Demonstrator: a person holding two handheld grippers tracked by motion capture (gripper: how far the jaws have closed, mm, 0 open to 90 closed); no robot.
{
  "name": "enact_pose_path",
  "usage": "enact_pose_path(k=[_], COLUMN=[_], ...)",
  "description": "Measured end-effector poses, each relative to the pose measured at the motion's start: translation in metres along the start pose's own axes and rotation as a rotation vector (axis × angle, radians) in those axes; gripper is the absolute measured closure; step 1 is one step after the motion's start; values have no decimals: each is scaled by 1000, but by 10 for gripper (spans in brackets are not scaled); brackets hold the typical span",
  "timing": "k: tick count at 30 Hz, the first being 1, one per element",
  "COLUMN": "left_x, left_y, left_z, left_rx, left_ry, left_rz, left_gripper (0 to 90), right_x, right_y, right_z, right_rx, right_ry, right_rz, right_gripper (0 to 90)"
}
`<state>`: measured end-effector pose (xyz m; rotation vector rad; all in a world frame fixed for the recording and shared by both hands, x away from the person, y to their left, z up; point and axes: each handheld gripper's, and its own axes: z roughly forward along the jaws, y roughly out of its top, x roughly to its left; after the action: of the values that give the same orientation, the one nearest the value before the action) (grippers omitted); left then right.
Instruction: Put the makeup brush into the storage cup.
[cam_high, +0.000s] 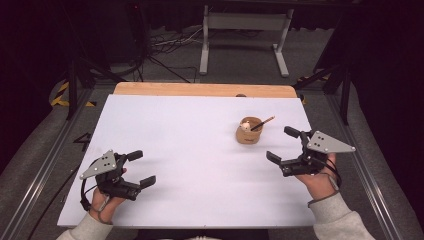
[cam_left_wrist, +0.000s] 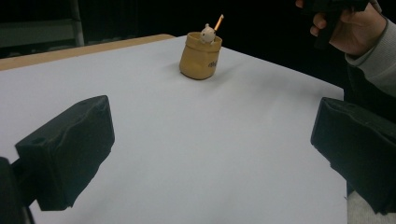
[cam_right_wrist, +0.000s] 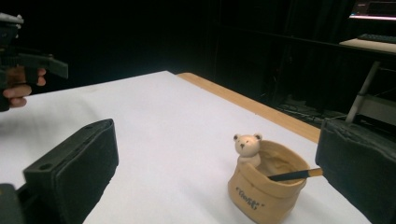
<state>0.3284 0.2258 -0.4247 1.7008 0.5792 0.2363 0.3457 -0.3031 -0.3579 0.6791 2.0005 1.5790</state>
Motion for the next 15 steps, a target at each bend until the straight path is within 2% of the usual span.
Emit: enact_pose_path(k=[4, 10, 15], left_x=[0, 1, 0], left_y=[-3, -7, -9], left_z=[-1, -1, 0], left_rx=[-2, -13, -12], left_ry=[4, 4, 8], left_rz=[9, -5, 1], left_gripper=[5, 5, 5], right_x=[6, 10, 14], right_y=[-11, -26, -40], right_z=[1, 2, 4], right_rx=[1, 2, 1], right_ry=[19, 25, 31], right_rz=[0, 11, 17], right_gripper=[0, 0, 0])
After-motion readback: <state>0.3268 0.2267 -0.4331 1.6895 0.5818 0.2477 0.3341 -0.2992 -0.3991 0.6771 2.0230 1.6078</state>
